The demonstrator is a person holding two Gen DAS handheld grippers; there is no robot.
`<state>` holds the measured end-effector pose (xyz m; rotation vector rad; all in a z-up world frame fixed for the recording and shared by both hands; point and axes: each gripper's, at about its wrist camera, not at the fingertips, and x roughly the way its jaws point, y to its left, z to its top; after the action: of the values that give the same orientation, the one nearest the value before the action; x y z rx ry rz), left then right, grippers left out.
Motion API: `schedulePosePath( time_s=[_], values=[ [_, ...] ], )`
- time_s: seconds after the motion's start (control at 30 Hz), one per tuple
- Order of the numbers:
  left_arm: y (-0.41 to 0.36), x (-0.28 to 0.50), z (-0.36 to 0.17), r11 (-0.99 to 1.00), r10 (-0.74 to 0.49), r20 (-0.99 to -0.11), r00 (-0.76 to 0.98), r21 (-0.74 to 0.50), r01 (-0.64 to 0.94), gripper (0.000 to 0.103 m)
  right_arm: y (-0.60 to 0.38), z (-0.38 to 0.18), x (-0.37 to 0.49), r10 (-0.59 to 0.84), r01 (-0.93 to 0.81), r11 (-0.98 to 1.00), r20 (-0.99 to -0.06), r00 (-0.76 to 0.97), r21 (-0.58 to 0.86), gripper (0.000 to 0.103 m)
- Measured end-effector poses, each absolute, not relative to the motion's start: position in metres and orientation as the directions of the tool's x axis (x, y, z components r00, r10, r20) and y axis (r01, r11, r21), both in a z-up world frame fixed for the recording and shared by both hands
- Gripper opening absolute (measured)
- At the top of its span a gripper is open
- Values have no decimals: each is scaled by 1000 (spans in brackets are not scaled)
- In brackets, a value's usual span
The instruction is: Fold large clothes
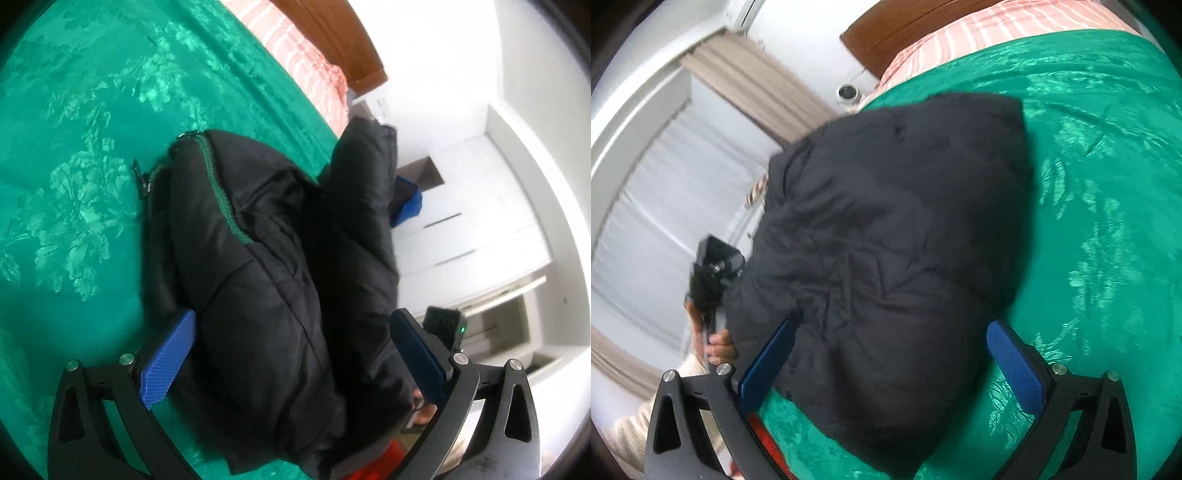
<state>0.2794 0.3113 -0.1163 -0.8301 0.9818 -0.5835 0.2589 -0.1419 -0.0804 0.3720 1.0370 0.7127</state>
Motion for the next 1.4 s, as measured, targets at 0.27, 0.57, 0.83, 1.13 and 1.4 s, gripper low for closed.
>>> schedulePosePath(
  time_s=[0.27,0.57,0.83,1.13,1.4],
  values=[
    [283,297,-149,759,-624,-694,359,-648,66,103,-136,-126,271,701,-297,708,-686,193,641,103],
    [262,315,-161,817,-538,-769,344,-576,-8,101,-77,-133,297,685,-451,690,-713,153,566,97],
    [237,267,-103,819,-513,-684,518,-572,56,54,-54,-45,215,597,-732,676,-644,478,84,77],
    [197,322,-15,903,-375,-645,666,-416,106,66,-95,6,294,654,-697,691,-575,491,190,86],
    [178,317,-54,980,-32,-686,727,-163,-110,98,-182,-42,315,412,-391,898,-692,593,200,103]
  ],
)
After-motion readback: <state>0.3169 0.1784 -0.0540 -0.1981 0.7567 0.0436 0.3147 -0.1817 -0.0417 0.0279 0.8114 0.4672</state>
